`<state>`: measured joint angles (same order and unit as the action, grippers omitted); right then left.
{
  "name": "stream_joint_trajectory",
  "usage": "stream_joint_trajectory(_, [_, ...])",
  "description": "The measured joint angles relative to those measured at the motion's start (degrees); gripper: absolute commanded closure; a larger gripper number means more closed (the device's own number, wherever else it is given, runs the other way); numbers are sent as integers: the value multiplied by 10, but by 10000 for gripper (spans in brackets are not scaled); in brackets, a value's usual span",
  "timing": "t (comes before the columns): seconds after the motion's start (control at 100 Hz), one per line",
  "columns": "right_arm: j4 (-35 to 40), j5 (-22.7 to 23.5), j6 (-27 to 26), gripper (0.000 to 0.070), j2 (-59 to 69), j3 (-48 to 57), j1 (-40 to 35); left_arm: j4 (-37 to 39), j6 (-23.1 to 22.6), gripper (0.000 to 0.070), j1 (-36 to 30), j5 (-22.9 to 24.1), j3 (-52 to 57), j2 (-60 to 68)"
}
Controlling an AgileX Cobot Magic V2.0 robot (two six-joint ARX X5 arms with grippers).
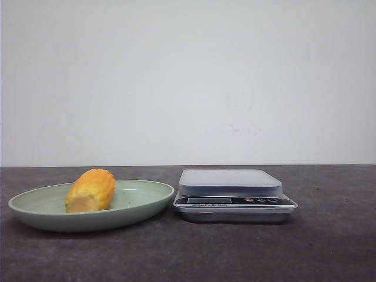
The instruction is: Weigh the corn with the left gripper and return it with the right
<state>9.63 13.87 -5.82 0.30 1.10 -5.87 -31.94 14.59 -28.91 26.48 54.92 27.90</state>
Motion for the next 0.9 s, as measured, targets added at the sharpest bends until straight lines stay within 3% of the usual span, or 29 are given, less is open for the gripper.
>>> stream_joint_trajectory(0.13, [0, 0, 0, 700, 0, 0, 0, 138, 0, 511, 47, -27, -184, -29])
stream_joint_trajectory(0.54, [0, 0, 0, 700, 0, 0, 0, 175, 26, 511, 202, -31, -477, -191])
stream_joint_trajectory(0.68, [-1, 0, 0, 700, 0, 0, 0, 187, 27, 511, 233, -60, -518, -259])
stream_joint_trajectory(0.9, [-1, 0, 0, 700, 0, 0, 0, 195, -57, 511, 245, -70, -521, -276])
